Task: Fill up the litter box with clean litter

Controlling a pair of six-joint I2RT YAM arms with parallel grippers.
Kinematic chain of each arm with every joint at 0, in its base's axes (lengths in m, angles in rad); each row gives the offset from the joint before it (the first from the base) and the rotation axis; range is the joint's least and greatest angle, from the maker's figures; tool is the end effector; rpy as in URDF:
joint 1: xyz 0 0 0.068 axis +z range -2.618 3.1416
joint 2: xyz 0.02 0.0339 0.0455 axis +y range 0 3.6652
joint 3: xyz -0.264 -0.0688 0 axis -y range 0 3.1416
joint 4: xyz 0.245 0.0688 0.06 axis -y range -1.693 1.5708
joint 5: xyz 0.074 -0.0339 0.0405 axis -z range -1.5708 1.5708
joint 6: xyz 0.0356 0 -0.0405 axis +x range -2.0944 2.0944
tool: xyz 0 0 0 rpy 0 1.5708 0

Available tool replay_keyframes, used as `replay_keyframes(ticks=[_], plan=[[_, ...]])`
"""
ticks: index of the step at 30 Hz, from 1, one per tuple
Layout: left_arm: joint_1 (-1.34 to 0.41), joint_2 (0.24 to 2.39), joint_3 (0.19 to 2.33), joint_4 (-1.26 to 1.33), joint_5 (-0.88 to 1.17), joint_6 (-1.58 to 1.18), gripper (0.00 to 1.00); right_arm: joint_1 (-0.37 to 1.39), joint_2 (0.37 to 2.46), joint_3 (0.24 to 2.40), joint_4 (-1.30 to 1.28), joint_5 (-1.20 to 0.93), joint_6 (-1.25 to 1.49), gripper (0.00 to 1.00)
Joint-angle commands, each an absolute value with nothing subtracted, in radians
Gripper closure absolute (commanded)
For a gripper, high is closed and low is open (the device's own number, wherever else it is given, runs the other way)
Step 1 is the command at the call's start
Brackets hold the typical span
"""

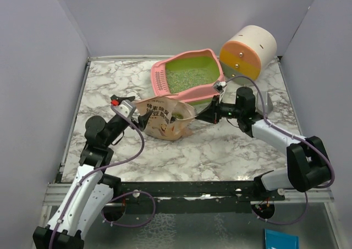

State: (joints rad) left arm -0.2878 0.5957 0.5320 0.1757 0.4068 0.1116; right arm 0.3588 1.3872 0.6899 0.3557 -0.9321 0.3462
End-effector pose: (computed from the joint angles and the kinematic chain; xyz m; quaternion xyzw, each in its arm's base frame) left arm 0.1454 -0.0577 0.3178 0.2771 0.6098 -0.1983 0.7155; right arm 0.2595 0.1278 0.2298 -0.2637 0.7282 0.5224 0.3567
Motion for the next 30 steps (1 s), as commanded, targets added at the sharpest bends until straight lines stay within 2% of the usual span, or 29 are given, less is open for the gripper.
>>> replay_keyframes(ticks=[1,6,12,14,17,24,28,30], plan=[[-0.205,0.686,0.578,0.22,0.501,0.063,0.13,0.352,1.36,0.778,0.264,-0.925,0.286,0.99],[0.008,0.841,0.734,0.413,0.833,-0.204,0.13,0.348,1.369,0.833,0.211,-0.945,0.263,0.99],[0.069,1.082,0.966,0.489,1.18,-0.424,0.15,0.347,1.409,0.874,0.207,-0.989,0.268,0.99],[0.069,1.079,0.934,0.496,1.211,-0.453,0.16,0.348,1.421,0.872,0.224,-0.988,0.278,0.99],[0.081,0.964,0.802,0.496,1.197,-0.416,0.16,0.348,1.443,0.878,0.242,-1.002,0.289,0.99],[0.1,0.772,0.535,0.437,1.053,-0.292,0.14,0.348,1.452,0.875,0.271,-1.038,0.294,0.99],[0.099,0.813,0.529,0.455,0.99,-0.245,0.13,0.348,1.407,0.847,0.271,-1.027,0.258,0.59],[0.1,0.86,0.549,0.456,0.978,-0.218,0.13,0.348,1.394,0.832,0.286,-1.044,0.243,0.53]])
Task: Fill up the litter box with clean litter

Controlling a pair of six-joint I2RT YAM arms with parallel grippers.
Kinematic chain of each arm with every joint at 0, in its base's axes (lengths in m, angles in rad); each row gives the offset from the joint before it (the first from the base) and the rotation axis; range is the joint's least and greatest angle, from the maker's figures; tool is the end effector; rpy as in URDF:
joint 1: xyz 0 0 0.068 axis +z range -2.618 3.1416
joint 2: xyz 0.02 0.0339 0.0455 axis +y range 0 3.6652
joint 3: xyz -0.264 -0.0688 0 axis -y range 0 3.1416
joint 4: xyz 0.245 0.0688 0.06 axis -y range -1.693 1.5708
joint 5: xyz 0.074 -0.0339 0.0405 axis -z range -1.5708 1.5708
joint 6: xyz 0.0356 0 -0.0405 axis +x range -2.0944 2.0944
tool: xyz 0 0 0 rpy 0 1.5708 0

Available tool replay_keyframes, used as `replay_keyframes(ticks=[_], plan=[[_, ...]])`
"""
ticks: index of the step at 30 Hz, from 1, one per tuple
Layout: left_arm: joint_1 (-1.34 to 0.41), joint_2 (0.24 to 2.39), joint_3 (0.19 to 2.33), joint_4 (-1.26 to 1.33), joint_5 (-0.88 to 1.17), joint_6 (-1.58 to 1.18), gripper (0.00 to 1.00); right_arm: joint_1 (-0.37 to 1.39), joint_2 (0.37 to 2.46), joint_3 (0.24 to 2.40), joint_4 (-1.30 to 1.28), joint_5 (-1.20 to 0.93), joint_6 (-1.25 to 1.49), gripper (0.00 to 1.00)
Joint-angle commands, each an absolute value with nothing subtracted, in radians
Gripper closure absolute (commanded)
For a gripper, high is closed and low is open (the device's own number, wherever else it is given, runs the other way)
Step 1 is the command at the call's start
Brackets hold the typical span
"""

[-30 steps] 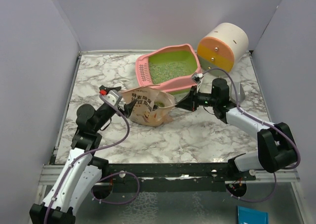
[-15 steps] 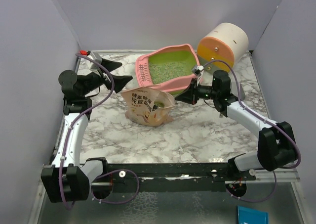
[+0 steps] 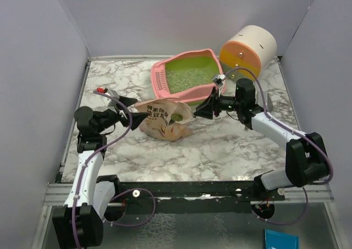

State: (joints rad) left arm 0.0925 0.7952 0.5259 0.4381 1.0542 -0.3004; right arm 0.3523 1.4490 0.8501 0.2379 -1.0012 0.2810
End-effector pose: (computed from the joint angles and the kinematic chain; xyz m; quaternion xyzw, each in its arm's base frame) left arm 0.1797 -0.0144 0.3100 0.2682 0.6217 -0.3912 0.6232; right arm 0.2818 0.1356 0.2541 -0.2985 0.7114 0.5305 0.3512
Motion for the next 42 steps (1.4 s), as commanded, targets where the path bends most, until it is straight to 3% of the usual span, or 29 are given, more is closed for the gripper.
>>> replay_keyframes(ticks=[1,10,14,22,26,32,36,42], plan=[[0.101,0.878,0.56,0.457,0.967,-0.206,0.13,0.348,1.393,0.831,0.288,-1.055,0.237,0.52],[0.118,0.945,0.587,0.456,0.967,-0.13,0.13,0.348,1.35,0.778,0.293,-1.052,0.192,0.49],[0.118,0.995,0.527,0.657,1.012,-0.223,0.13,0.348,1.32,0.727,0.363,-1.086,0.221,0.49],[0.116,1.128,0.552,0.777,1.099,-0.282,0.18,0.348,1.312,0.724,0.369,-1.104,0.199,0.49],[0.117,1.228,0.544,1.007,1.117,-0.467,0.33,0.348,1.392,0.727,0.441,-1.151,0.229,0.49],[0.12,1.449,0.494,1.747,1.097,-0.951,0.57,0.351,1.463,0.725,0.565,-1.171,0.261,0.49],[0.121,1.554,0.556,1.784,1.123,-1.065,0.76,0.358,1.503,0.735,0.634,-1.169,0.278,0.49],[0.121,1.537,0.541,1.782,1.107,-1.036,0.97,0.392,1.564,0.737,0.817,-1.172,0.335,0.5]])
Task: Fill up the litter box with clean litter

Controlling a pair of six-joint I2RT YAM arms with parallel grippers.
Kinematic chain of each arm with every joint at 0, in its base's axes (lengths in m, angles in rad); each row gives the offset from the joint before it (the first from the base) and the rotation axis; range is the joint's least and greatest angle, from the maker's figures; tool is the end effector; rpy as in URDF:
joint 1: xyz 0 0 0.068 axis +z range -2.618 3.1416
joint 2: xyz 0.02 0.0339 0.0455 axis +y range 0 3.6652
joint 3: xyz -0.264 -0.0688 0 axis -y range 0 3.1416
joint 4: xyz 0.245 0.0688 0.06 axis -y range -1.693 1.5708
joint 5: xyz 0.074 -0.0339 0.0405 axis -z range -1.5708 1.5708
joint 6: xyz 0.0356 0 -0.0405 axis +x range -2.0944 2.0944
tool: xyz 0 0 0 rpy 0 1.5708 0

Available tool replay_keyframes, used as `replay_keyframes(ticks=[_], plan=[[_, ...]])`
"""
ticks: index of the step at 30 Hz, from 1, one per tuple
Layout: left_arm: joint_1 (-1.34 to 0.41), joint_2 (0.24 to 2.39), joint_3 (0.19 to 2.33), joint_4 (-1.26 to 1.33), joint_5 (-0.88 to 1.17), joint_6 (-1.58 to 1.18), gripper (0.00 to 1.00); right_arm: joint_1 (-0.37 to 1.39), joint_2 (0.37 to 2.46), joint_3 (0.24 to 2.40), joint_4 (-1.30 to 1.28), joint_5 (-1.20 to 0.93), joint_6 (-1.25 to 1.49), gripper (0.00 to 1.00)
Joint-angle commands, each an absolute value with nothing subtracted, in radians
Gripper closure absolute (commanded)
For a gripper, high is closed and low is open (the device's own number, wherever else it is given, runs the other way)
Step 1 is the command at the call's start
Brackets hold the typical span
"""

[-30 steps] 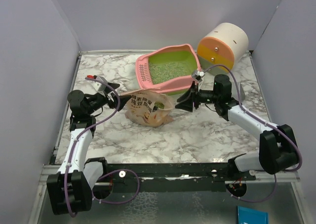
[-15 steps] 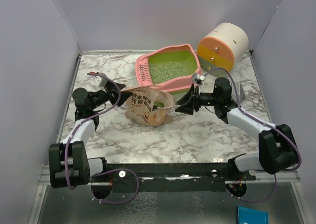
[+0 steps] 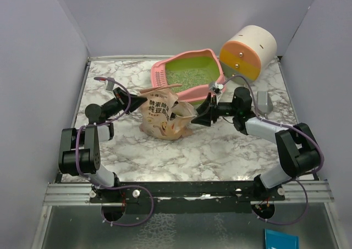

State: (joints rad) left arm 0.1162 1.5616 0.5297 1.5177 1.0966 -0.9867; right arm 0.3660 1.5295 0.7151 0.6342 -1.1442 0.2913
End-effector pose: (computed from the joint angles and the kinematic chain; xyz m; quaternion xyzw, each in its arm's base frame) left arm 0.2764 0.0004 0.2401 0.1494 0.6092 -0.5522 0.5493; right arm 0.2762 0.1406 0.2244 -0.3707 0.6322 0.5673 0.3756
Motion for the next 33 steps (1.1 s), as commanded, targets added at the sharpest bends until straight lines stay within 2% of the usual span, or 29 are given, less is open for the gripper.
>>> replay_keyframes(ticks=[1,3,5,7,8,13,16,19,23,29,31,33], plan=[[0.121,1.536,0.544,1.782,1.107,-1.04,1.0,0.398,1.575,0.739,0.839,-1.168,0.346,0.51],[0.123,1.533,0.549,1.782,1.11,-1.047,1.0,0.408,1.597,0.749,0.861,-1.156,0.364,0.57],[0.125,1.525,0.546,1.781,1.105,-1.05,1.0,0.41,1.603,0.726,0.958,-1.13,0.414,0.69],[0.127,1.514,0.54,1.78,1.105,-1.051,1.0,0.41,1.598,0.686,1.068,-1.083,0.473,0.91],[0.129,1.507,0.536,1.778,1.106,-1.053,1.0,0.408,1.596,0.681,1.073,-1.058,0.491,0.98],[0.15,1.457,0.525,1.674,1.074,-1.021,1.0,0.4,1.486,0.611,0.992,-0.856,0.485,0.99],[0.158,1.382,0.527,1.457,1.052,-0.907,1.0,0.364,1.404,0.567,0.962,-0.804,0.524,0.99],[0.155,1.263,0.534,1.121,1.011,-0.716,1.0,0.298,1.373,0.529,1.011,-0.838,0.66,0.99],[0.124,1.068,0.505,0.843,0.918,-0.539,1.0,0.188,1.394,0.467,1.179,-0.873,0.881,0.99],[0.093,0.881,0.381,0.758,0.881,-0.53,1.0,0.131,1.567,0.412,1.54,-0.924,1.161,0.99],[0.083,0.849,0.343,0.739,0.855,-0.529,1.0,0.13,1.646,0.413,1.735,-0.957,1.249,0.99],[0.077,0.842,0.35,0.704,0.861,-0.525,1.0,0.132,1.687,0.432,1.778,-1.001,1.299,0.99]])
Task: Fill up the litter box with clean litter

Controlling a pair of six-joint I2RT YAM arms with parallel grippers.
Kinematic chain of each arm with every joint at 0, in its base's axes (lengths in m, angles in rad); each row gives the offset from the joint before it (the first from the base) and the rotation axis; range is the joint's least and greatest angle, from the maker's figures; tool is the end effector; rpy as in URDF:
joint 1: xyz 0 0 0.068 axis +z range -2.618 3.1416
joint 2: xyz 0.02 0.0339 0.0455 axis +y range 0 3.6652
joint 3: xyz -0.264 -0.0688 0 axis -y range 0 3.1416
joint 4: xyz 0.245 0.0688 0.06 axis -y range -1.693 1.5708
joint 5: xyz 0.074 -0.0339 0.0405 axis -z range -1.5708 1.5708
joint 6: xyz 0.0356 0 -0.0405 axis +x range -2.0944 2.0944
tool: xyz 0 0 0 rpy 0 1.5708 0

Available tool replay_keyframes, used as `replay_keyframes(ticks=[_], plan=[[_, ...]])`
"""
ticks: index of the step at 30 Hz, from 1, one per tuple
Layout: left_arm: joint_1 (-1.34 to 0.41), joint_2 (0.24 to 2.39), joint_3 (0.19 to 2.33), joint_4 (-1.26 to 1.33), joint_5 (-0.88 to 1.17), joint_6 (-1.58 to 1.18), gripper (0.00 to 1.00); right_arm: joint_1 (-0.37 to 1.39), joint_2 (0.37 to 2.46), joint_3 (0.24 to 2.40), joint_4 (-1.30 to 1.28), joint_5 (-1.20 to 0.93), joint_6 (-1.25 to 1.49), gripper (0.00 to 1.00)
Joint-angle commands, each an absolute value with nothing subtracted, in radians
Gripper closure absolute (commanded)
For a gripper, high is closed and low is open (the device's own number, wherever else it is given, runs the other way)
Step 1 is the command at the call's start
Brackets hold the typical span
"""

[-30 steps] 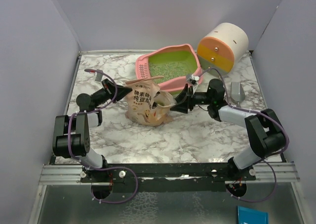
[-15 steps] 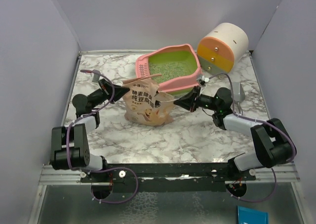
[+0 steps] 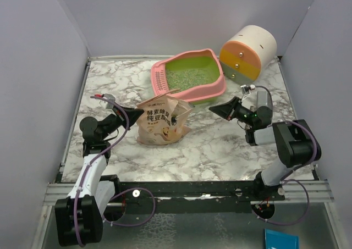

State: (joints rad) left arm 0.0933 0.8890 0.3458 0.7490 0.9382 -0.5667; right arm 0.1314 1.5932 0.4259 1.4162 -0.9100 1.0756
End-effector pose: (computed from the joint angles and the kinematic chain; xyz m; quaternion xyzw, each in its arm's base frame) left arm 0.1893 -0.0111 0.2626 0.1496 0.6459 -0.4395 0.6060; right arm 0.2642 0.0633 0.1993 -0.0582 0.6489 0.6245 0.4307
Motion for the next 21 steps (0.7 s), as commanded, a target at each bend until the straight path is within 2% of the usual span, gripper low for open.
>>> replay_keyframes(ticks=[1,3,5,9,11,21], plan=[[0.075,0.845,0.365,0.659,0.856,-0.514,1.0,0.134,1.686,0.44,1.778,-1.034,1.292,0.99],[0.075,0.842,0.416,0.511,0.842,-0.46,1.0,0.134,1.647,0.433,1.751,-1.068,1.234,0.99],[0.074,0.806,0.425,0.452,0.797,-0.441,1.0,0.138,1.562,0.457,1.513,-1.107,1.071,0.96],[0.075,0.741,0.407,0.397,0.737,-0.408,1.0,0.212,1.394,0.59,0.849,-1.093,0.568,0.6],[0.075,0.744,0.412,0.359,0.725,-0.399,1.0,0.271,1.378,0.672,0.633,-1.057,0.354,0.49],[0.075,0.756,0.452,0.312,0.706,-0.358,1.0,0.299,1.576,0.858,0.544,-1.172,0.199,0.45]])
